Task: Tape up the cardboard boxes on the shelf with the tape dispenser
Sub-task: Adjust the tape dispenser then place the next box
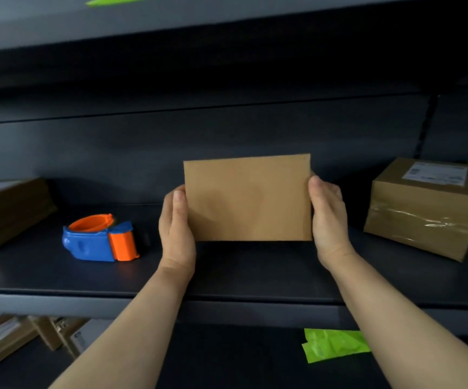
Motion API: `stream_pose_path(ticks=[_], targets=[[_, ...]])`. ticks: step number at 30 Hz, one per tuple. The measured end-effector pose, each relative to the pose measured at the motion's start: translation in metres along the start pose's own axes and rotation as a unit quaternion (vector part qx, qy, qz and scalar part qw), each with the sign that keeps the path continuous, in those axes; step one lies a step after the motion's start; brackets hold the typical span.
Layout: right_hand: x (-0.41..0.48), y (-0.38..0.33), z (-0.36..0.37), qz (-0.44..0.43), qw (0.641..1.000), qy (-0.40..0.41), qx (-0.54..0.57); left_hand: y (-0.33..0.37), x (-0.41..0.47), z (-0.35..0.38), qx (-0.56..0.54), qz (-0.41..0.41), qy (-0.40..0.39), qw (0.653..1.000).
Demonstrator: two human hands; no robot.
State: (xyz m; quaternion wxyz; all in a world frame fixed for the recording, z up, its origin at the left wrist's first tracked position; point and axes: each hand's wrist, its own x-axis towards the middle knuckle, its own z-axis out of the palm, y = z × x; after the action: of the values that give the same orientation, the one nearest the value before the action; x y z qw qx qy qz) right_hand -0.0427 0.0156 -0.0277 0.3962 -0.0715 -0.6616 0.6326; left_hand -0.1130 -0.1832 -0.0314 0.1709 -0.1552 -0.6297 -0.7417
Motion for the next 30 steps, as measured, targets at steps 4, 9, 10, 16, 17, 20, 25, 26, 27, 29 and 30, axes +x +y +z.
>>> stream_pose_path(ticks=[4,9,10,16,17,20,25,26,27,29,30], targets=[[0.000,0.007,-0.002,0.038,0.999,-0.025,0.005,-0.001,0.002,0.001,-0.009,-0.041,-0.036,0.998],[0.001,0.011,-0.008,0.029,0.997,-0.063,0.041,-0.002,0.004,0.001,-0.036,-0.074,-0.026,0.996],[0.001,0.012,-0.007,0.021,0.997,-0.065,0.031,-0.001,0.004,0.001,-0.036,-0.077,-0.027,0.996],[-0.004,0.008,-0.005,0.026,0.997,-0.076,-0.014,-0.010,0.010,-0.003,0.059,-0.097,0.014,0.993],[-0.005,0.007,-0.004,0.034,0.995,-0.085,-0.027,-0.014,0.010,-0.003,0.128,-0.079,0.040,0.988],[-0.004,0.008,-0.002,0.098,0.985,-0.109,-0.086,-0.018,0.008,-0.003,0.255,-0.032,0.089,0.962],[-0.008,0.004,0.001,0.128,0.968,-0.198,-0.085,-0.019,0.003,0.003,0.229,0.001,-0.013,0.973],[-0.010,0.002,0.002,0.110,0.968,-0.208,-0.090,-0.017,0.003,0.004,0.210,-0.011,-0.023,0.977],[-0.012,0.002,0.003,0.097,0.968,-0.215,-0.089,-0.017,0.004,0.004,0.183,-0.028,-0.031,0.982],[-0.013,0.003,0.003,0.083,0.969,-0.216,-0.091,-0.013,0.002,0.005,0.161,-0.067,-0.041,0.984],[-0.013,0.004,0.003,0.077,0.970,-0.213,-0.093,-0.012,0.001,0.004,0.167,-0.077,-0.042,0.982]])
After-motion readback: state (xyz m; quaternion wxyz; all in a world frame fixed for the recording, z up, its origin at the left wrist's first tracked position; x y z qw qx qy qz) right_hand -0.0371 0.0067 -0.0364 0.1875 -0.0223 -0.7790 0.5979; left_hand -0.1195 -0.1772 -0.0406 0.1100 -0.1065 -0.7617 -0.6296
